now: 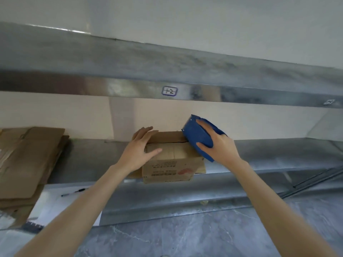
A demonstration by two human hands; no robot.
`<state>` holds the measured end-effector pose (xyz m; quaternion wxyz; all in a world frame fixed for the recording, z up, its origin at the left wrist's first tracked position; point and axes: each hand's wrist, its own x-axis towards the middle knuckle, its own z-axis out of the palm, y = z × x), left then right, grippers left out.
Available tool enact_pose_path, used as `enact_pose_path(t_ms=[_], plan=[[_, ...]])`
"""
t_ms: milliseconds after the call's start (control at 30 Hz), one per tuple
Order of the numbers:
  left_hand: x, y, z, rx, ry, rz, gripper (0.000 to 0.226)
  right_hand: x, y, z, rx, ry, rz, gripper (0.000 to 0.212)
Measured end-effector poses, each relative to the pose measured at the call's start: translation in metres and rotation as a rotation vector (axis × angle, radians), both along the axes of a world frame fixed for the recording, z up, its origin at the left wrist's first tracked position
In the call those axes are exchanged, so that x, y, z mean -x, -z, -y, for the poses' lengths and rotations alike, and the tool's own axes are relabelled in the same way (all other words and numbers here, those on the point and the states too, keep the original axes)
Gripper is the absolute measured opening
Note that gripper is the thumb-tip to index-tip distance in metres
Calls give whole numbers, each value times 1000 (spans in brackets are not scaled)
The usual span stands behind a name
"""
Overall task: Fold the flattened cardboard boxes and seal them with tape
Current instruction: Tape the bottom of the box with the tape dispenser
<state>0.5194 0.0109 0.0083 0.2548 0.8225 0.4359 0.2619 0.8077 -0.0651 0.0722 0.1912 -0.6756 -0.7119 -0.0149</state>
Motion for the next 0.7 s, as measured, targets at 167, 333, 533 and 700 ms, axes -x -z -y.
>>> enact_pose_path(t_ms=[167,333,533,700], plan=[[-5,19,5,82,-28,119,49,-19,16,-8,47,-76,-107,72],[6,21,5,150,-63,149,45,-18,16,-23,183,-164,-131,73],[2,20,6,155,-100,185,45,-22,-5,-35,418,-230,-254,81],[-4,22,6,121,-135,232,47,-15,-11,-45,435,-226,-64,79]])
